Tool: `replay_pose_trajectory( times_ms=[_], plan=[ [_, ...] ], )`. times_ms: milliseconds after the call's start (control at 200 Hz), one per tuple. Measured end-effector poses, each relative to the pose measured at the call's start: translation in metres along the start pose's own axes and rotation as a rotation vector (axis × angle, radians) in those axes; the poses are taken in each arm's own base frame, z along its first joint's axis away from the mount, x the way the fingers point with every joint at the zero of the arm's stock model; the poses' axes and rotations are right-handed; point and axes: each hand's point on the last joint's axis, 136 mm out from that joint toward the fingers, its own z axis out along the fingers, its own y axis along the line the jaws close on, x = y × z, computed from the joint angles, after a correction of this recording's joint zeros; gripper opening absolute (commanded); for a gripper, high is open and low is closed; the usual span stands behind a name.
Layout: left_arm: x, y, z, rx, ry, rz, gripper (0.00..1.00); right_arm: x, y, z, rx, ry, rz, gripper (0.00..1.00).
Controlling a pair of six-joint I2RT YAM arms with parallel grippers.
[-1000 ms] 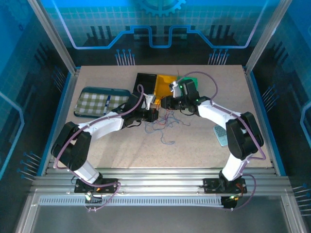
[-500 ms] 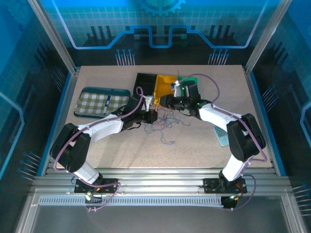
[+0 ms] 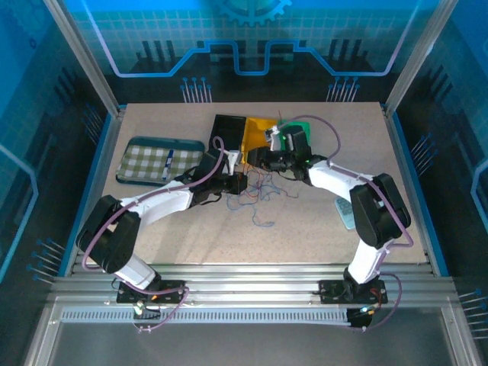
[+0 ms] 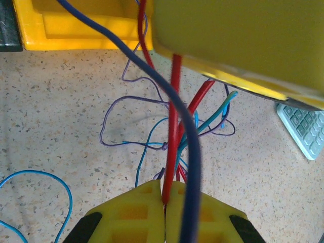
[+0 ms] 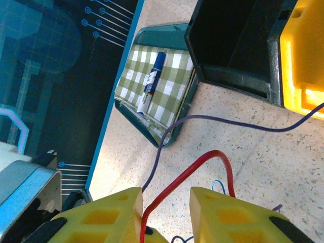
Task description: Untangle the cables
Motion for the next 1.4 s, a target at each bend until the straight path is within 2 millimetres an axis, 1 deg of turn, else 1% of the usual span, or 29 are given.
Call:
replay_pose_trajectory(
  times_ms=[100,135,285,380,420,455,490,510,525,545,615,700,750,800,905,1075,1190,1315,1365,1400],
  plan=[
    [-0.001,-0.001,-0.001,0.002,-0.003,0.001,0.0,-0.004,0.003,0.005,-0.008,0.0,-0.003,0.29],
    [-0.001,-0.001,-0.001,0.002,-0.004,0.001,0.0,-0.005,0.004,0.006,-0.011,-0.002,-0.007,0.26],
    [-0.001,0.0,-0.001,-0.002,-0.005,0.001,0.0,-0.007,0.013,0.009,-0.03,-0.003,-0.007,0.08],
    [-0.001,0.0,-0.001,-0.005,-0.007,0.002,0.0,-0.007,0.014,0.009,-0.032,-0.005,-0.003,0.01],
    [-0.002,0.001,-0.001,-0.011,-0.009,0.001,0.1,-0.007,0.013,0.009,-0.029,-0.006,-0.005,0.0],
    [-0.002,0.002,-0.001,-0.018,-0.012,-0.001,0.27,-0.007,0.013,0.009,-0.026,-0.006,-0.006,0.0],
    [-0.002,0.003,-0.001,-0.025,-0.013,-0.006,0.53,-0.006,0.012,0.009,-0.021,-0.004,-0.007,0.0],
    [-0.001,0.004,-0.001,-0.027,-0.013,-0.006,0.65,-0.005,0.011,0.008,-0.016,0.001,-0.007,0.0],
    [-0.001,0.004,-0.001,-0.03,-0.014,-0.005,0.71,-0.005,0.01,0.008,-0.013,0.004,-0.007,0.0],
    [-0.001,0.005,-0.001,-0.032,-0.014,-0.006,0.74,-0.004,0.01,0.007,-0.009,0.008,-0.007,0.0],
    [-0.002,0.007,-0.001,-0.042,-0.017,-0.007,0.73,-0.003,0.01,0.004,0.003,0.024,-0.008,0.0],
    [-0.001,0.008,0.0,-0.046,-0.014,-0.013,0.68,-0.01,0.018,-0.002,-0.001,0.032,-0.02,0.0],
    [0.002,0.01,0.003,-0.05,-0.006,-0.016,0.66,-0.016,0.028,-0.007,-0.016,0.03,-0.035,0.0],
    [0.006,0.013,0.007,-0.057,0.009,-0.026,0.59,-0.022,0.039,-0.012,-0.031,0.022,-0.052,0.0],
    [0.015,0.02,0.016,-0.073,0.039,-0.044,0.53,-0.032,0.063,-0.025,-0.063,0.008,-0.081,0.0],
    [0.023,0.027,0.025,-0.086,0.064,-0.055,0.5,-0.045,0.095,-0.044,-0.103,-0.022,-0.12,0.0],
    [0.026,0.03,0.03,-0.089,0.069,-0.063,0.43,-0.05,0.112,-0.053,-0.139,-0.037,-0.128,0.0],
    [0.025,0.031,0.034,-0.087,0.063,-0.08,0.43,-0.052,0.123,-0.06,-0.166,-0.041,-0.115,0.0],
    [0.025,0.031,0.035,-0.085,0.06,-0.08,0.45,-0.051,0.125,-0.062,-0.173,-0.038,-0.11,0.0],
    [0.025,0.031,0.035,-0.084,0.059,-0.081,0.49,-0.051,0.126,-0.063,-0.175,-0.038,-0.109,0.0]
  ],
)
